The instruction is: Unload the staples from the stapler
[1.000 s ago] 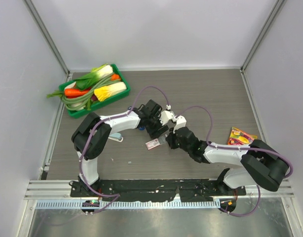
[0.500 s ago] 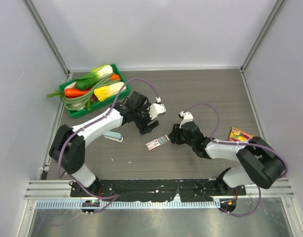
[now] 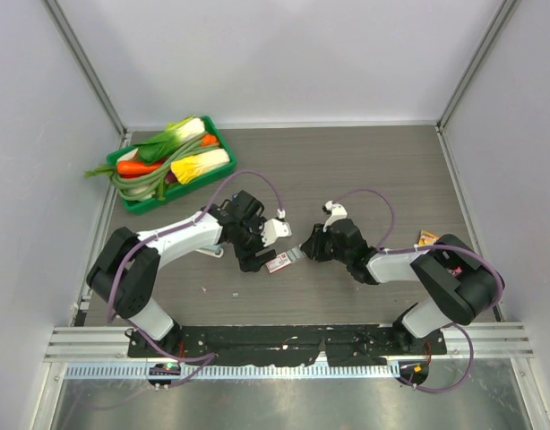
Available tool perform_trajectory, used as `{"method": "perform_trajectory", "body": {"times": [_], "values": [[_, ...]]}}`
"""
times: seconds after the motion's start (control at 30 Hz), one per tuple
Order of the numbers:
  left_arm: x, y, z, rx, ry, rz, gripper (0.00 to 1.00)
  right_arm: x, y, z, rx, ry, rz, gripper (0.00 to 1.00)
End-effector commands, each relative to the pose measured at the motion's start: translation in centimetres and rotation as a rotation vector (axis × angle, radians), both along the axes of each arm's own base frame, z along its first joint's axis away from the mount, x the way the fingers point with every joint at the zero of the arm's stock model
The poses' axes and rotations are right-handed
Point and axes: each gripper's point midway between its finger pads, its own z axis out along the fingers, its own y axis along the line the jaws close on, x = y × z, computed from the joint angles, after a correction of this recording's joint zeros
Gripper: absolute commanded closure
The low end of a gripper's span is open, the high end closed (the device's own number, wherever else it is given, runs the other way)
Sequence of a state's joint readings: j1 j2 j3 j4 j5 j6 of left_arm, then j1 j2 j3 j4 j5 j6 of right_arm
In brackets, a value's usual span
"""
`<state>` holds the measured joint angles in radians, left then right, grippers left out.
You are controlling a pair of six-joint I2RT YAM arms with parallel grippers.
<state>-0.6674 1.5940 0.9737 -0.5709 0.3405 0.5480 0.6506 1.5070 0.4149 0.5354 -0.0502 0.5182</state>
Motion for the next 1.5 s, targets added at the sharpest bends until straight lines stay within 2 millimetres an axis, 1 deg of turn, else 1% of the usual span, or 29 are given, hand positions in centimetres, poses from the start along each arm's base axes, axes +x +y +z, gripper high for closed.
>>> {"method": "perform_trajectory", "body": {"times": [0.0,0.13,0.23,0.4,0.53,0.7,0.83,1.0,1.1,1.33,1.47], "values": [[0.9,-1.2,-0.2,-0.046,-0.034,0.000,0.24,-0.2,0.6,0.0,0.036,0.010,0.017,0.74],[0.9,-1.8,-0.6,-0.050,-0.025,0.002,0.25,-0.3,0.7,-0.1,0.038,0.013,0.024,0.81],[0.9,-2.3,-0.9,-0.043,-0.034,-0.004,0.25,-0.4,0.7,-0.3,0.037,0.017,0.029,0.84],[1.1,-3.1,-1.1,-0.036,-0.041,-0.011,0.25,-0.6,0.5,-0.5,0.035,0.023,0.029,0.85],[1.7,-3.2,-1.3,-0.015,-0.071,-0.012,0.25,-0.7,0.6,-0.6,0.037,0.024,0.032,0.86],[2.1,-2.5,-1.5,0.022,-0.100,-0.035,0.25,-0.6,0.6,-0.5,0.038,0.019,0.035,0.86],[1.7,-1.8,-0.9,0.036,-0.120,-0.086,0.27,-0.6,0.7,-0.6,0.033,0.018,0.039,0.86],[1.5,-1.1,-0.5,0.029,-0.119,-0.101,0.28,-0.6,0.7,-0.6,0.035,0.020,0.040,0.87],[1.9,-1.1,-0.7,0.032,-0.126,-0.099,0.30,-0.5,0.7,-0.6,0.035,0.018,0.040,0.87],[2.5,-2.0,-0.8,0.010,-0.132,-0.079,0.40,-0.6,0.7,-0.6,0.035,0.021,0.039,0.87],[2.5,-2.7,-1.0,-0.014,-0.115,-0.054,0.42,-0.5,0.8,-0.6,0.039,0.019,0.039,0.88]]}}
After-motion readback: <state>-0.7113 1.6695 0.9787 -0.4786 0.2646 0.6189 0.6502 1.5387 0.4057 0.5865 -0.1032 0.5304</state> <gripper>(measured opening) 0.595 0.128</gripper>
